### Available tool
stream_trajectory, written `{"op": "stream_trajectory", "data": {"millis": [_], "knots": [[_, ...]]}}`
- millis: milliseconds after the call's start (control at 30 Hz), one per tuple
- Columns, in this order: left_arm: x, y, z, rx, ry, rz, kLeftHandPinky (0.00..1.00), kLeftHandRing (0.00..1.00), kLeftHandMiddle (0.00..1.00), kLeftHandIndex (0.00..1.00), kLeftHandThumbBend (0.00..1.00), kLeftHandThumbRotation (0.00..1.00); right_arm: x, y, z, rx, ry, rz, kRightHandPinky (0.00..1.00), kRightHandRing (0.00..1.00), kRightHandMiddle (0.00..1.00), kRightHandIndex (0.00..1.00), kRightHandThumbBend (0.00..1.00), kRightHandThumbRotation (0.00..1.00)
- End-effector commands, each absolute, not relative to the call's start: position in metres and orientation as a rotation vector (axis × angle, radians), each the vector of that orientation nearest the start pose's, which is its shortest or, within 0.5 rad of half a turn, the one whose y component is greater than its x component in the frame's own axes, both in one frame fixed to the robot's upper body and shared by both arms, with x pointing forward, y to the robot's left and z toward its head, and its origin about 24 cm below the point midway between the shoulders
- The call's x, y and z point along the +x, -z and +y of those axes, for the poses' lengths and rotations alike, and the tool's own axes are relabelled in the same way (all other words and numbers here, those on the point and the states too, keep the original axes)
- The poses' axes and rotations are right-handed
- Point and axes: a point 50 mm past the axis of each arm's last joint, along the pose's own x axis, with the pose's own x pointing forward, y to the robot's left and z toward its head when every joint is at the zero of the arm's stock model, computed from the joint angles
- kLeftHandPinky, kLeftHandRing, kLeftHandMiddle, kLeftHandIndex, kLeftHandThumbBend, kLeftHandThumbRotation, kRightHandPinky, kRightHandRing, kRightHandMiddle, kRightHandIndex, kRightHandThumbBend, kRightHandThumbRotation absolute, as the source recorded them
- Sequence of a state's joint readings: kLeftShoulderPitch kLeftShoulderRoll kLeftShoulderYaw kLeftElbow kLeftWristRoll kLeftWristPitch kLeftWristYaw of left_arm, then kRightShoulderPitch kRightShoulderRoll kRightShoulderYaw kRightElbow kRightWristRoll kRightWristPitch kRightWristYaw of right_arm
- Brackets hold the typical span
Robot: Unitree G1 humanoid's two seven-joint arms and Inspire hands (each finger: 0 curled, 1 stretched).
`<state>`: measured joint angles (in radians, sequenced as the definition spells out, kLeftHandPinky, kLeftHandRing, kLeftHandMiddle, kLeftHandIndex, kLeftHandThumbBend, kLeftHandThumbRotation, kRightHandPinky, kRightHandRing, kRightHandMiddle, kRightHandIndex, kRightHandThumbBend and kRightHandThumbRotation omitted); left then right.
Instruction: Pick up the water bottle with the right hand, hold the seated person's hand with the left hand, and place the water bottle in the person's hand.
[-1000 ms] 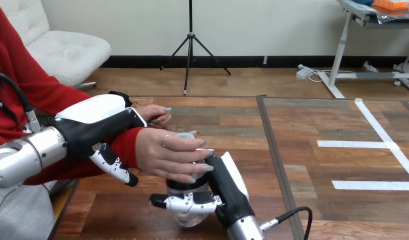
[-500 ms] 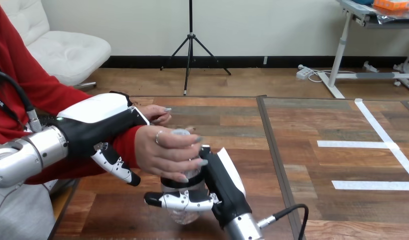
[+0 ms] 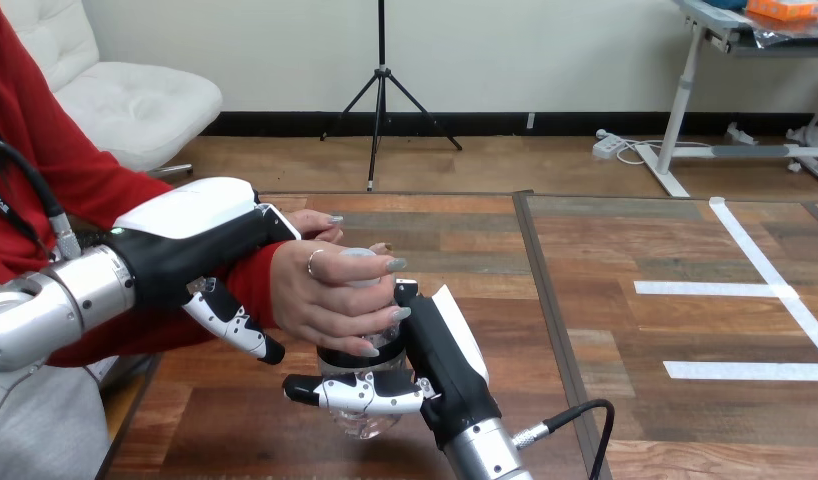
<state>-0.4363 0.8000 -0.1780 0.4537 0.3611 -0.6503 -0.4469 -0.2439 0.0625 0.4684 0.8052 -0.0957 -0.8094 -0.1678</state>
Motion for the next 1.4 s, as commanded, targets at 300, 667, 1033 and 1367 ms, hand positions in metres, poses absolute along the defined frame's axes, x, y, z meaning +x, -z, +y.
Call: {"op": "stream_trajectory", "data": {"millis": [300,667,1033,1367], "knots": [[0.3162,-0.1792,0.2103,1.283,0.650,-0.518,0.27,0.32,0.38,0.39,0.80,0.00,0.2231,-0.0732,0.0504,0.282,-0.466,-0.486,0.25,0.29,0.34,0.33,0.81,0.05],[0.3157,-0.1786,0.2093,1.279,0.662,-0.528,0.38,0.43,0.48,0.48,0.84,0.06,0.2245,-0.0708,0.0480,0.255,-0.475,-0.456,0.34,0.39,0.42,0.41,0.91,0.19],[0.3129,-0.1821,0.2100,1.311,0.658,-0.541,0.51,0.56,0.60,0.62,0.90,0.16,0.2228,-0.0688,0.0462,0.247,-0.493,-0.434,0.52,0.54,0.55,0.56,0.99,0.36],[0.3103,-0.1854,0.2105,1.352,0.646,-0.554,0.70,0.78,0.80,0.81,0.95,0.30,0.2188,-0.0681,0.0443,0.248,-0.522,-0.426,0.67,0.66,0.67,0.71,1.00,0.48]]}}
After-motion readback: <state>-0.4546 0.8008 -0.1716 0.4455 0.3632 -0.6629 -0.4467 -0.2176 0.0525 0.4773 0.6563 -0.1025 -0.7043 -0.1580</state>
